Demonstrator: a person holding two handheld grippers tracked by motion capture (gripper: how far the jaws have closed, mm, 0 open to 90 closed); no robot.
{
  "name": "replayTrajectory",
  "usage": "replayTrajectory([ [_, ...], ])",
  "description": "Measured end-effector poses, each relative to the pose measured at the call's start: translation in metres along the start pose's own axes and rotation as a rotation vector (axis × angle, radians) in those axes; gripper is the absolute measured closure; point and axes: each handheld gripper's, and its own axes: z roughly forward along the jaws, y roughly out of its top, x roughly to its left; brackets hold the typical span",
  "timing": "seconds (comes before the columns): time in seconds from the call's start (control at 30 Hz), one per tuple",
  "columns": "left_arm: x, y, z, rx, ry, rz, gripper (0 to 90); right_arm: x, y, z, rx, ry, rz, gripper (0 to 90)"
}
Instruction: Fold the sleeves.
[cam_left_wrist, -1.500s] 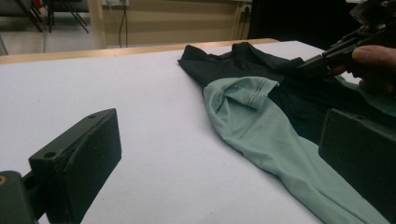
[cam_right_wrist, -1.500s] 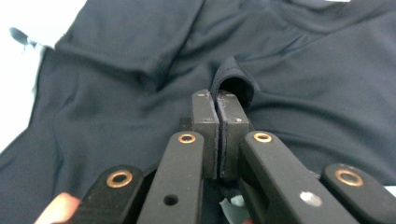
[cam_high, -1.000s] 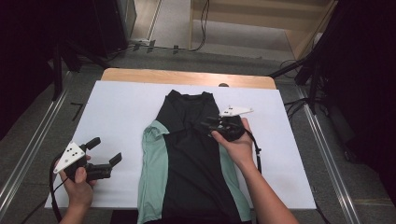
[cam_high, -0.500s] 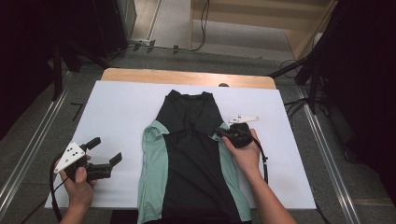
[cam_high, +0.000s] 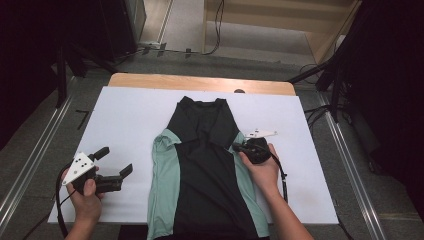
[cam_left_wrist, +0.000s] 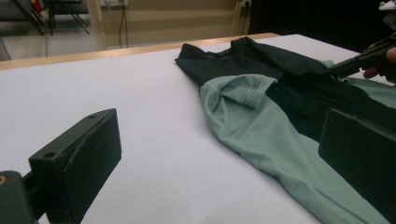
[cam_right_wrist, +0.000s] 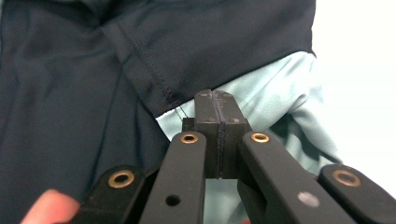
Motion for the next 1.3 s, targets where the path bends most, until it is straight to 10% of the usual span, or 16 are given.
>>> replayTrajectory([
  [0.67, -0.009, 0.019, 0.021, -0.002, -0.041, 0.037, 0.0, -0.006, 0.014, -0.041, -0.196, 0.029, -0.022, 0.0],
  [1.3, -0.014, 0.051, 0.054, -0.014, -0.086, 0.060, 0.0, -0.025, 0.020, -0.055, -0.233, 0.018, 0.002, 0.0],
])
